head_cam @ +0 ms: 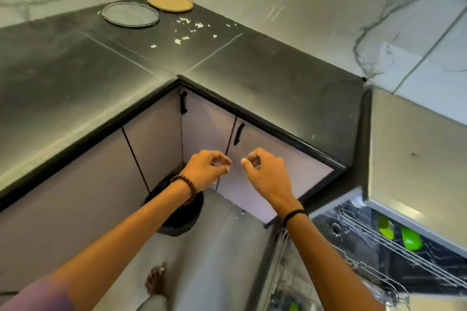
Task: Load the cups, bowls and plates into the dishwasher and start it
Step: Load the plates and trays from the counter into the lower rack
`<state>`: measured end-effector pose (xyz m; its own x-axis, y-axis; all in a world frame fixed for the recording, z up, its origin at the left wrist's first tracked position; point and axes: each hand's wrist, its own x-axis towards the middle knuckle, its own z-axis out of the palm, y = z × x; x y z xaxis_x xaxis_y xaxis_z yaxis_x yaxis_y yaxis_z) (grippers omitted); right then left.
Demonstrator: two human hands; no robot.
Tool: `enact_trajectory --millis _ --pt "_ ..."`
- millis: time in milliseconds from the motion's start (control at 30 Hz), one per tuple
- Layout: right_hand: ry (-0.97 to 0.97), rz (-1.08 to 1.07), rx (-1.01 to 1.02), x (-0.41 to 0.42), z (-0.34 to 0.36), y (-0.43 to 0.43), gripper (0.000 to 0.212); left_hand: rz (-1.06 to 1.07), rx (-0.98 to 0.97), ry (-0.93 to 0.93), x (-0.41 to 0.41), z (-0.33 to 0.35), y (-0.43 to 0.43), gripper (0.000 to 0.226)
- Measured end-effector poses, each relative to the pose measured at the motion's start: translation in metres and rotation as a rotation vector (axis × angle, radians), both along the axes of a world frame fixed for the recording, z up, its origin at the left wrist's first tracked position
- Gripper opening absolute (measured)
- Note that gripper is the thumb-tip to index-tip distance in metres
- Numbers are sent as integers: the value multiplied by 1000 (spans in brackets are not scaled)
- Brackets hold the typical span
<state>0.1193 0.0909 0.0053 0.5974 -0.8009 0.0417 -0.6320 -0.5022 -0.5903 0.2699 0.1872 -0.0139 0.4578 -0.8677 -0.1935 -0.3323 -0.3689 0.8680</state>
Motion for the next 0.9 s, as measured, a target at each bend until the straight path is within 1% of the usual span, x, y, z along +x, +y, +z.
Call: enact_trajectory --millis 200,433,567,667,733,833,900 --pt "-85 -29 40 102 10 -29 16 9 -19 -11 99 22 -20 16" --pt "-115 14 37 173 30 -68 13 81 -62 44 171 43 -51 14" --pt "-141 36 62 215 37 -106 13 138 -69 -10 211 52 -82 15" --pt "-141 78 80 255 39 -140 11 194 -70 -43 248 52 -108 15" --pt "-149 124 92 286 38 -162 10 234 -57 -95 274 51 -123 15" --pt "-151 209 114 340 36 -200 11 360 -46 -109 316 48 -144 17" --pt "-137 266 124 373 34 -218 11 447 12 -129 343 44 -154 18"
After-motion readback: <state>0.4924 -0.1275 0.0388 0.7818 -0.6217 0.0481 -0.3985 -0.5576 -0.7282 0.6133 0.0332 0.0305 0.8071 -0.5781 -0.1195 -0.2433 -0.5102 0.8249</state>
